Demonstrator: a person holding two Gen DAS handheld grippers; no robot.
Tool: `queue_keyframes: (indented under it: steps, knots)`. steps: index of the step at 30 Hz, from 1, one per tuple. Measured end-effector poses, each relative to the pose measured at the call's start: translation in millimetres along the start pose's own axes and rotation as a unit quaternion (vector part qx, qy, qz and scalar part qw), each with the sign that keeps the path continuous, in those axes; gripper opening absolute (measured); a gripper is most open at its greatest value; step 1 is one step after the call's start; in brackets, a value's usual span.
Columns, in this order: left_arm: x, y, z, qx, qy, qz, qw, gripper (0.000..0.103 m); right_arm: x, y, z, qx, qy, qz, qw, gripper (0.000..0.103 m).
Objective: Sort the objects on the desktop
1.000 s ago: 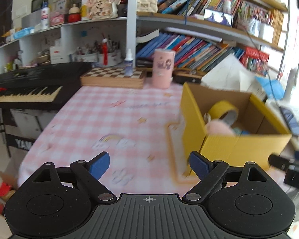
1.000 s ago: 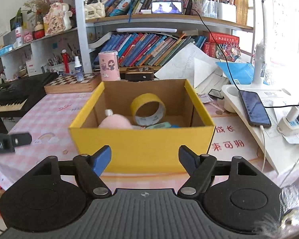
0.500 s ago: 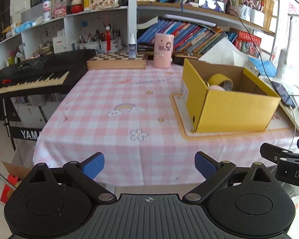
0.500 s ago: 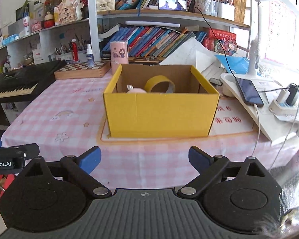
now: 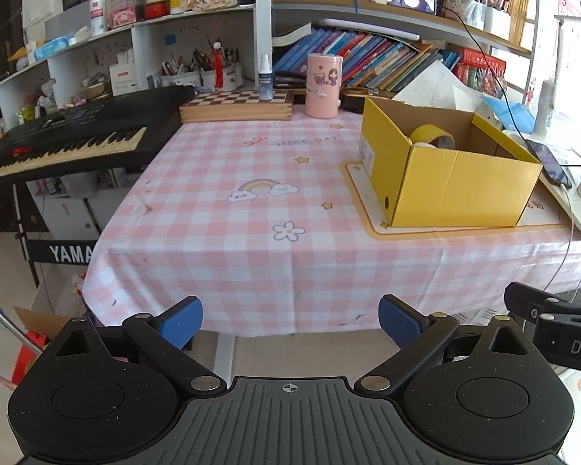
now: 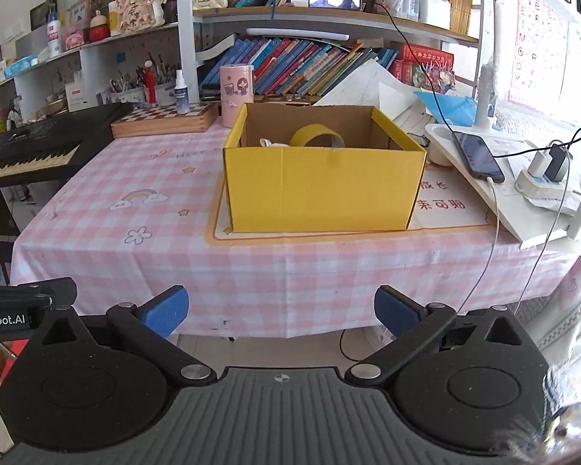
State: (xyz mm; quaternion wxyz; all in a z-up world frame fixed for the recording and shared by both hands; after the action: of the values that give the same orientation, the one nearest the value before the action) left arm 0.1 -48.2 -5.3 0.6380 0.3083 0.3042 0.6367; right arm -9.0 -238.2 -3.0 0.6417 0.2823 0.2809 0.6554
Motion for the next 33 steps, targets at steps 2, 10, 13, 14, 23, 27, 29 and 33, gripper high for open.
queue_keyframes:
  steps: [2, 10, 13, 14, 23, 27, 29, 33]
  knots:
    - [1.3, 1.5, -0.7, -0.001, -0.002, 0.000, 1.0000, 0.099, 3.0, 0.0, -2.6, 0.005, 0.001, 0.001, 1.000, 0.103]
    - [0.0, 4.9, -5.1, -0.003, -0.015, -0.007, 0.9999, 0.099, 6.3, 2.9, -7.9, 0.008, -0.005, 0.000, 1.000, 0.103]
    - [-0.2, 6.6, -5.3, -0.006, -0.020, -0.008, 0.9998, 0.099, 5.9, 3.3, -8.5, 0.007, -0.007, 0.000, 1.000, 0.103]
    - [-0.7, 6.7, -5.1, -0.005, -0.022, -0.008, 0.9997, 0.099, 6.1, 3.3, -8.7, 0.007, -0.008, 0.000, 1.000, 0.103]
    - [0.7, 6.9, -5.2, -0.003, -0.022, -0.012, 0.9997, 0.099, 6.8, 3.4, -8.3, 0.009, -0.009, 0.001, 1.000, 0.103]
    - [0.8, 6.0, -5.5, -0.001, -0.021, -0.013, 0.9997, 0.099, 7.3, 3.3, -8.3, 0.010, -0.010, 0.001, 1.000, 0.103]
    - [1.2, 5.2, -5.5, 0.000, -0.020, -0.014, 0.9997, 0.099, 7.6, 3.3, -8.3, 0.010, -0.009, 0.001, 1.000, 0.103]
    - [1.5, 4.8, -6.1, -0.002, -0.020, -0.018, 0.9996, 0.099, 7.2, 3.3, -8.1, 0.010, -0.010, 0.001, 1.000, 0.103]
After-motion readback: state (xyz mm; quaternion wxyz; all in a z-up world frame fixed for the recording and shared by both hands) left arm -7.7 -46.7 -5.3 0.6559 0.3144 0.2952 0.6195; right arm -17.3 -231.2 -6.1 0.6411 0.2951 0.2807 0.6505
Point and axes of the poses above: each gripper's, at about its wrist camera, not at the fingertips, and y roughly against the way its jaws point, x to its left, z to its top, the point moved 1 cm from there along -y, roughly the way its jaws point, and after that the axes turned 10 degrees about x, right-handed, at the moved point
